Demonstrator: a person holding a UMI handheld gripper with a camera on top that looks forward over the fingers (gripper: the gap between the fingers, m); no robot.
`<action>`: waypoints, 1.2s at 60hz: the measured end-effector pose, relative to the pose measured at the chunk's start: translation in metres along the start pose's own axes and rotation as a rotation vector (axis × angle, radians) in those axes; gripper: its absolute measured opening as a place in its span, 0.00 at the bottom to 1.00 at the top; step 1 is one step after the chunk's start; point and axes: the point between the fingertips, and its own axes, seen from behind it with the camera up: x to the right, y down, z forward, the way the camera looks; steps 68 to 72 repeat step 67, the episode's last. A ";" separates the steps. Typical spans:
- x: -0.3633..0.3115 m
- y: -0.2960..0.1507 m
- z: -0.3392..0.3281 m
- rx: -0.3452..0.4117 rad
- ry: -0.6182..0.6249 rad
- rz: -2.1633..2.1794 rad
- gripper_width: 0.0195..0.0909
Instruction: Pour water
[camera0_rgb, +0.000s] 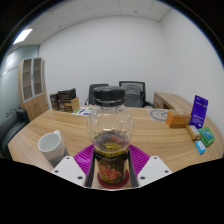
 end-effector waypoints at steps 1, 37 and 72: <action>0.000 0.000 0.001 -0.005 0.000 0.001 0.48; -0.060 0.002 -0.220 -0.169 0.242 0.012 0.93; -0.109 0.003 -0.296 -0.175 0.275 0.003 0.92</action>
